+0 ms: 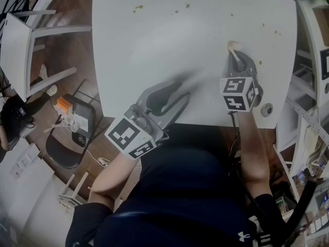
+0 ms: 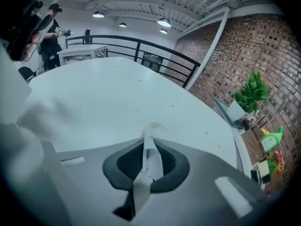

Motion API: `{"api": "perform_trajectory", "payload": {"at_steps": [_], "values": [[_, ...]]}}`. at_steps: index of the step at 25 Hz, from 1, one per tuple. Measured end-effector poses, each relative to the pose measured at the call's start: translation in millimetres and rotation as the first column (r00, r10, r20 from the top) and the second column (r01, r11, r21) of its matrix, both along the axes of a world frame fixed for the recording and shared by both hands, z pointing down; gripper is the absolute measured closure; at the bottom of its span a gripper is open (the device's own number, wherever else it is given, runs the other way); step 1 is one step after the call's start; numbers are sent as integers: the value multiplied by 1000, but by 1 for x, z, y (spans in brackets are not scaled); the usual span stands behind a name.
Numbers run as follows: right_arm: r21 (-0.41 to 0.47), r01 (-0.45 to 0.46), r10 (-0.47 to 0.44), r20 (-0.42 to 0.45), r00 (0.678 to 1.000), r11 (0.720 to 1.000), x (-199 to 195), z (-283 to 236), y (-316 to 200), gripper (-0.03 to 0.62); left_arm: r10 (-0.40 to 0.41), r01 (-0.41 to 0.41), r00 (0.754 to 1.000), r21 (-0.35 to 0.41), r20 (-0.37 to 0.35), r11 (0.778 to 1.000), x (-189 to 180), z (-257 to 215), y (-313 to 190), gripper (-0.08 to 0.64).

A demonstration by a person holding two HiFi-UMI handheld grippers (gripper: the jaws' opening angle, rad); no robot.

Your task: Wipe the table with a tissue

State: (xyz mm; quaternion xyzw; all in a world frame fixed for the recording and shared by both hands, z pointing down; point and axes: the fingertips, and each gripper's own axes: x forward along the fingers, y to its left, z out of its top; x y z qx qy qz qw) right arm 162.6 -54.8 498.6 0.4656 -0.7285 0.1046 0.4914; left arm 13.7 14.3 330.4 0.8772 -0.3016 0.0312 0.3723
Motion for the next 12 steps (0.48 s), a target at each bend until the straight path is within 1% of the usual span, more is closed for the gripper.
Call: {"api": "perform_trajectory", "payload": {"at_steps": [6, 12], "values": [[-15, 65, -64, 29, 998, 998, -24, 0, 5, 580, -1, 1, 1000, -1, 3, 1000, 1, 0, 2, 432], [-41, 142, -139, 72, 988, 989, -48, 2, 21, 580, 3, -3, 1000, 9, 4, 1000, 7, -4, 1, 433]]}}
